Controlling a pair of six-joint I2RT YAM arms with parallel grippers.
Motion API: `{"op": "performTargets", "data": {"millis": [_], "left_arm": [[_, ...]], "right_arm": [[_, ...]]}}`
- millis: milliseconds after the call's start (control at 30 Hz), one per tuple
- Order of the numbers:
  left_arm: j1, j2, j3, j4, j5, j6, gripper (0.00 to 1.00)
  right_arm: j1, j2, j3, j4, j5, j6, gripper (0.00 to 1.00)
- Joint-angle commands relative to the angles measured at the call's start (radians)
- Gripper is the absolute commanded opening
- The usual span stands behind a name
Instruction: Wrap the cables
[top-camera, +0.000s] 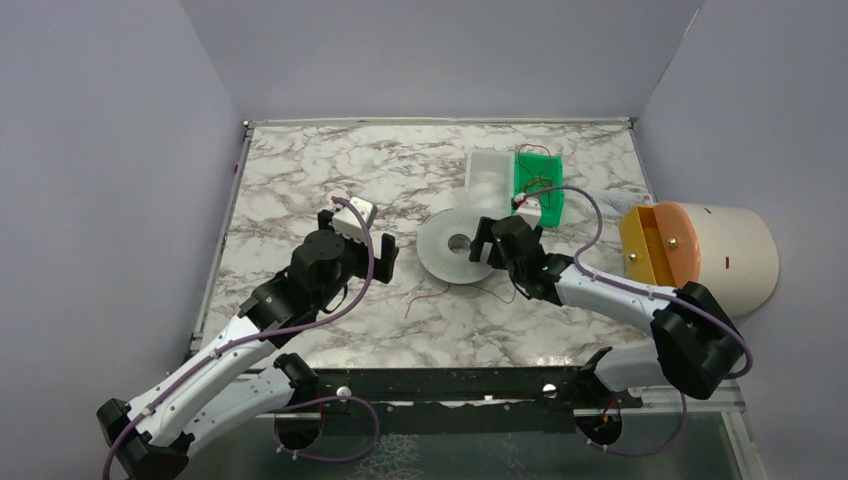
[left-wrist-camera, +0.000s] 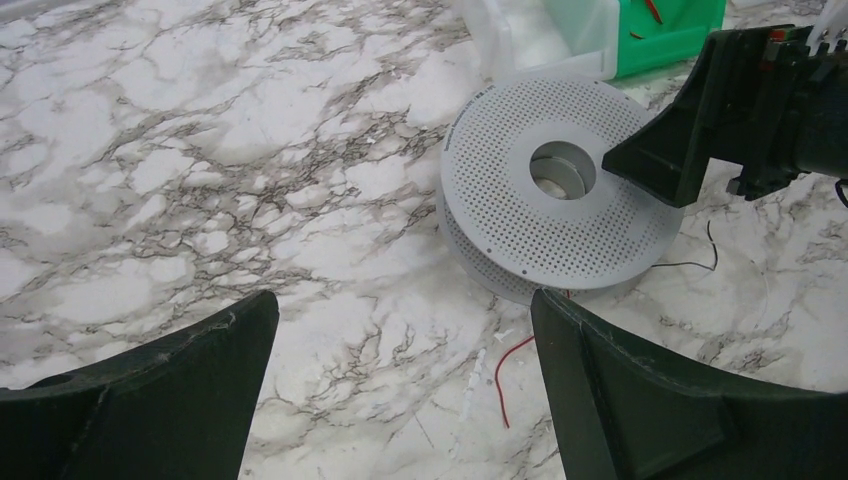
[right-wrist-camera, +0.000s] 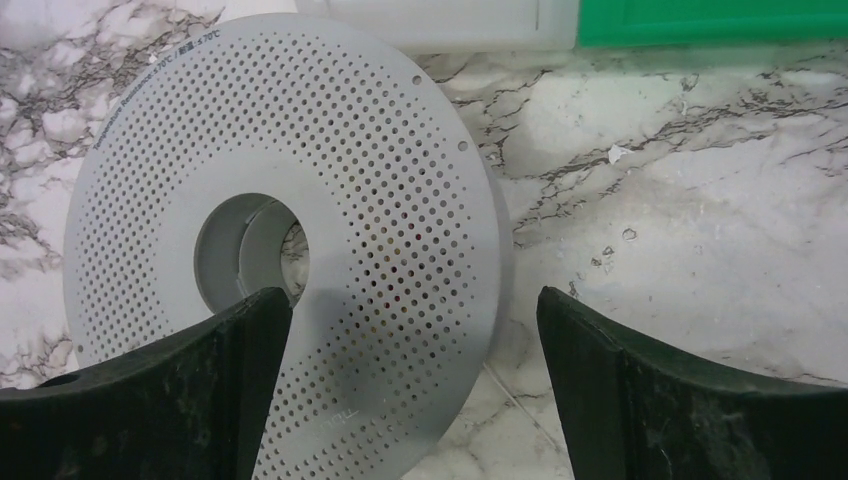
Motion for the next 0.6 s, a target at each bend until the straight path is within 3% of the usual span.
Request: {"op": "performTargets", "data": {"millis": [0,400,567], "left_arm": [[0.005,-0.047,-0.019,0.029,-0.044,0.015,0.99],[0.006,-0.094,-0.040,0.026,-0.056,0.010,0.99],[0.008,-0.081,-0.044,0.028,-0.028,0.004,0.99]], "right_arm": [[-0.011,0.060,0.042,0.025,-0.058,0.067,1.00],[-0.008,0.186,0.084,0.163,-0.313,0.142,1.00],[0.042,0.284,0.184,0.161,-0.321,0.162,1.00]]}}
